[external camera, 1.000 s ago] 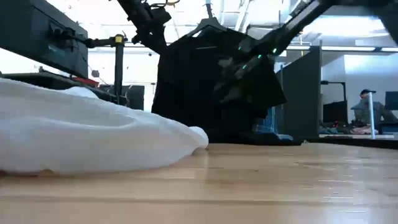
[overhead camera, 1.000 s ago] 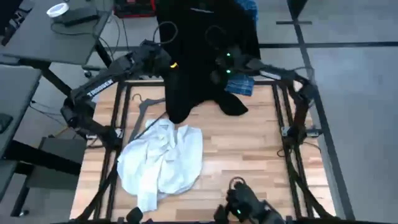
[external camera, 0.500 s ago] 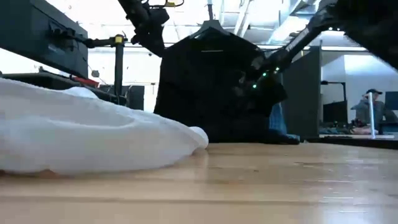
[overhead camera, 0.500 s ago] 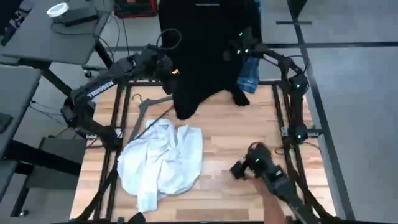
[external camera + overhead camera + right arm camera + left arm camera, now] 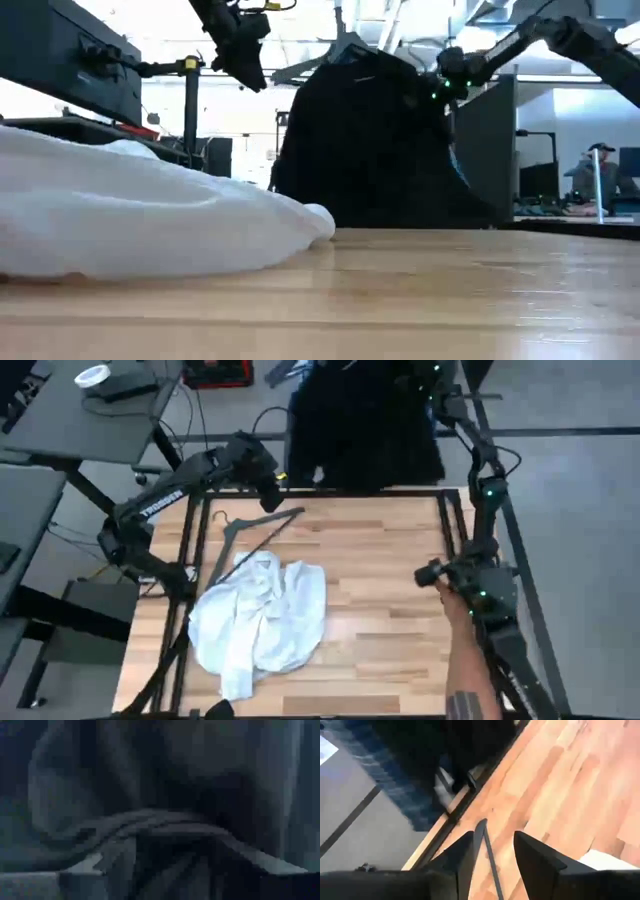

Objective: Hang clothes
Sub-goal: Hang the black shirt on the rack, then move the white polo to the right

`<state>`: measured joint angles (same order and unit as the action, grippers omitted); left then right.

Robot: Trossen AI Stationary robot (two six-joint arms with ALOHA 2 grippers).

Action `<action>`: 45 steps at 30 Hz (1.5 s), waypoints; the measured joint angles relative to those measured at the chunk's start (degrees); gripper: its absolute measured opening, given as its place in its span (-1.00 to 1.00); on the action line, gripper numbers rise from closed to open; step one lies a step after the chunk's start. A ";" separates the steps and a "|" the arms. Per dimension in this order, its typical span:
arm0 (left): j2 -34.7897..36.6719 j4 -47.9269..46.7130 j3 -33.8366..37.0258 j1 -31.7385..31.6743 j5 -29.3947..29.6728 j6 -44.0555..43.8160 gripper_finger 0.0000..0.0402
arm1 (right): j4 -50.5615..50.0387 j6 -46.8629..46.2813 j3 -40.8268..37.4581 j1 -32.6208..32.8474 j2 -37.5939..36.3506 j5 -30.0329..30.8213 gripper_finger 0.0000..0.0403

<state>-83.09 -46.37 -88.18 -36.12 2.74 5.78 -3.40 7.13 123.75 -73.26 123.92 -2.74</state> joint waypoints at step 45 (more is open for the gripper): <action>0.39 -21.74 7.38 36.53 0.21 -53.52 -0.39 | -36.86 -6.30 -39.72 42.15 -58.42 -26.84 0.16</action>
<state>-82.70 -68.11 -80.81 0.41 2.96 -47.73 -40.26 0.83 84.03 -31.11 65.50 -29.58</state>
